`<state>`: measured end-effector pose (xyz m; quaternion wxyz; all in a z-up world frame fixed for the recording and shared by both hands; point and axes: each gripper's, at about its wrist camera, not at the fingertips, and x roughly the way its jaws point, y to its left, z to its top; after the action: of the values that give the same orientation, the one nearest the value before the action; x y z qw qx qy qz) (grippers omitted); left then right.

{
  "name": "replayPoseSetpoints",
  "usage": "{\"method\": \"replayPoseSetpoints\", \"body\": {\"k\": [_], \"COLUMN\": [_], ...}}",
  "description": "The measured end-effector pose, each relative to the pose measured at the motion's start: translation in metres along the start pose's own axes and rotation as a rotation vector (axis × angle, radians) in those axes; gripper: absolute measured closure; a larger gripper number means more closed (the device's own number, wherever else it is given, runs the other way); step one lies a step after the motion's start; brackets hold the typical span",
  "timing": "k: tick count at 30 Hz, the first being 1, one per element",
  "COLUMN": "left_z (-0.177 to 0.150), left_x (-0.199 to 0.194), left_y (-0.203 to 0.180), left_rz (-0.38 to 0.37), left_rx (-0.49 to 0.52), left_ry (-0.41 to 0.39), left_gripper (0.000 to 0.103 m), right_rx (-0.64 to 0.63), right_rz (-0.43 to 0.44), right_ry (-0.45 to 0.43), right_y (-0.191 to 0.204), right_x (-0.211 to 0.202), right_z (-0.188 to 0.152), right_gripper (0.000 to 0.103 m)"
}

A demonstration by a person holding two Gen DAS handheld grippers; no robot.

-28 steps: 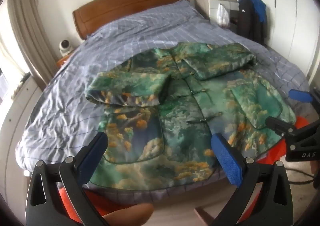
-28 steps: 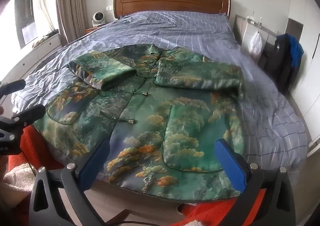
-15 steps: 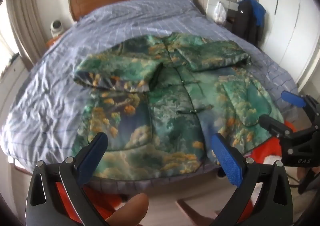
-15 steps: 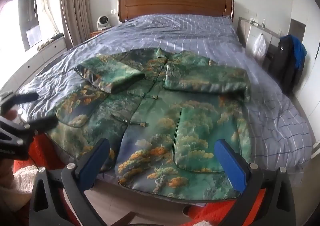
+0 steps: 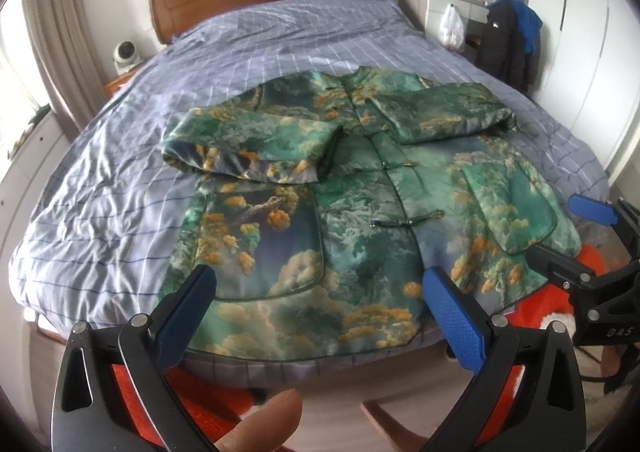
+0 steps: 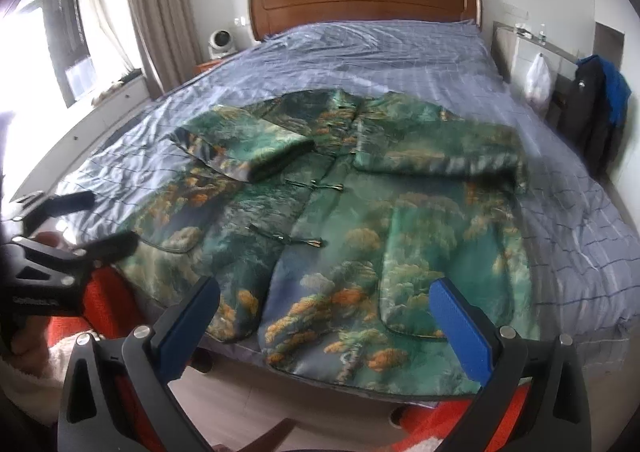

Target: Fold large clothes

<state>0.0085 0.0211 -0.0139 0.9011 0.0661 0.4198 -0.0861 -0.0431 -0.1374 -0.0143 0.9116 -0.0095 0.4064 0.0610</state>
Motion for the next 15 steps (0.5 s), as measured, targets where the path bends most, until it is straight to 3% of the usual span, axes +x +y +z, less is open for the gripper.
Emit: {"method": "replayPoseSetpoints", "body": {"k": [4,10,15], "left_z": [0.0000,-0.0054,-0.0064], "left_x": [-0.0006,0.0025,0.0039], "left_y": [0.0051,0.0090,0.0064], "left_rz": [0.007,0.016,0.014], "left_rx": [-0.015,-0.031,-0.027], "left_ry": [0.000,0.011,0.017], "left_gripper": [0.000,0.000,0.000], "right_rx": [-0.006,-0.007,0.007], "right_rz": [-0.067,-0.033,-0.025], "right_ry": [0.036,0.000,0.021], "right_y": [-0.0002,0.0041,0.0050], "right_x": [0.0034,-0.0046,0.0003], "right_z": [0.0003,0.0002,0.0004], "right_gripper": [0.000,0.000,0.000]}}
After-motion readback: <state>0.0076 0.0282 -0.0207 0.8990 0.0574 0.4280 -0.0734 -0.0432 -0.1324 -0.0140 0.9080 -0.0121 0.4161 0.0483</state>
